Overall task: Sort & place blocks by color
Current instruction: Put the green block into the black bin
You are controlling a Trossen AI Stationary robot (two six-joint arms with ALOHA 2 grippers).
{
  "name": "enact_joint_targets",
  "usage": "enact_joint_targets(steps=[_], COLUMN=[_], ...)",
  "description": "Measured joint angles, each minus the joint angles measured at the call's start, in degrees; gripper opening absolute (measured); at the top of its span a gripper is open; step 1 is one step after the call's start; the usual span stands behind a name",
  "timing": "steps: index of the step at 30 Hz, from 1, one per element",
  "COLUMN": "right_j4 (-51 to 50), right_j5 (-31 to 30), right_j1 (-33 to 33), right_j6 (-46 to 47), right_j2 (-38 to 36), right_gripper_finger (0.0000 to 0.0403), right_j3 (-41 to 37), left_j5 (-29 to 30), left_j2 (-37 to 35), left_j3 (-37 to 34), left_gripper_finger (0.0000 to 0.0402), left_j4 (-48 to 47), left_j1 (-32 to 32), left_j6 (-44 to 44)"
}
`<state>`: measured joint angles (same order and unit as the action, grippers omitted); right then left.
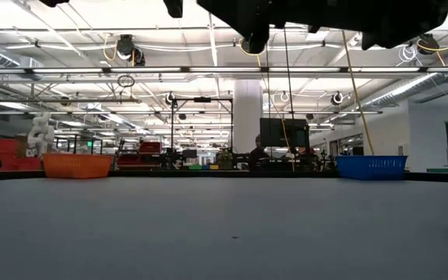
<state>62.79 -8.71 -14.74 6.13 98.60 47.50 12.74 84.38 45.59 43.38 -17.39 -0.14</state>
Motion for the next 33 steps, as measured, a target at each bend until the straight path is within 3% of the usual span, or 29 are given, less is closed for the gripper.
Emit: enact_joint_targets(steps=[15,20,27,33], right_j4=[-1.2,-3.4,-5.1,-7.0], right_j5=[-0.2,-0.2,-0.3,-0.5], right_j1=[-0.7,-0.7,-0.7,-0.7], right_j6=[-3.9,-6.6,-9.6,-11.4], right_j2=[-0.7,-0.7,-0.7,-0.7], right_gripper_finger=[0.0238,0.0197,0.0098,0.0097], right_j3=[0.4,0.4,0.4,0.4], left_j5=[-0.5,-0.5,-0.7,-1.9], left_j2=[0.9,0.9,0.9,0.9], left_j3=[0.0,0.0,0.0,0.0], left_gripper_finger=[0.0108,0.0108,0.0108,0.0127], left_j4=[0.0,-1.2,-3.7,-5.7], left_j1=[0.0,0.0,0.0,-0.2], left_j6=[-0.3,-0.1,0.5,1.7])
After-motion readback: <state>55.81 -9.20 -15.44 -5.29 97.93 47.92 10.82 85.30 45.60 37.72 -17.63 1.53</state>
